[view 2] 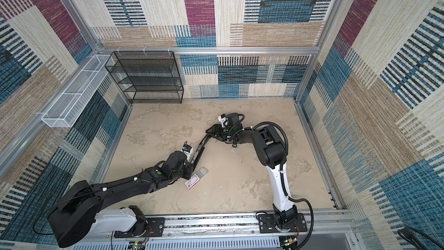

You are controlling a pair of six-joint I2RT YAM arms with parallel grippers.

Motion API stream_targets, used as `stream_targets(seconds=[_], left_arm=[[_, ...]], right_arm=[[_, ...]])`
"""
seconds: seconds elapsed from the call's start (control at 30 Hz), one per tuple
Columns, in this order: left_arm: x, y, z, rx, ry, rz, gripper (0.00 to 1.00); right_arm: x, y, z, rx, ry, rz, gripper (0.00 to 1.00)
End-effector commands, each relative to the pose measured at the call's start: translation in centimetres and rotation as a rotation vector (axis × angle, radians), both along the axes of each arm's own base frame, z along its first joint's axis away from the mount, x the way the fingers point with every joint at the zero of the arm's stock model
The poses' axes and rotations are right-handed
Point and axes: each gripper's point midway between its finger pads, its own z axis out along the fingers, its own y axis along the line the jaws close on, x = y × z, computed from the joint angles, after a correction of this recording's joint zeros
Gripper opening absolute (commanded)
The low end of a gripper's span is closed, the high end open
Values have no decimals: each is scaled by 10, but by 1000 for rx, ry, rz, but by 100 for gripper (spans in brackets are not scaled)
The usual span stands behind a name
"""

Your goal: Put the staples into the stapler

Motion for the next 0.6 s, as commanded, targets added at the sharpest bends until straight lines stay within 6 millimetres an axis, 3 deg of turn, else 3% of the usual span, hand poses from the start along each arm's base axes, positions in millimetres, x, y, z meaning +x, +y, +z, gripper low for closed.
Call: stream_targets(seconds=[0.0, 0.17, 0.33, 0.57], left_arm=[[9, -12, 16, -52, -66, -28, 0], [9, -17, 7, -37, -36, -52, 0], [12, -19, 0, 7, -11, -57, 0], [32, -28, 16, 19, -77, -60, 0]], right_arm=[[0, 8, 20, 86, -29, 26, 57], [6, 8, 36, 106, -117, 15, 46], [10, 1, 49, 59, -238, -6, 42], [0, -22, 71, -67, -455, -60, 40]])
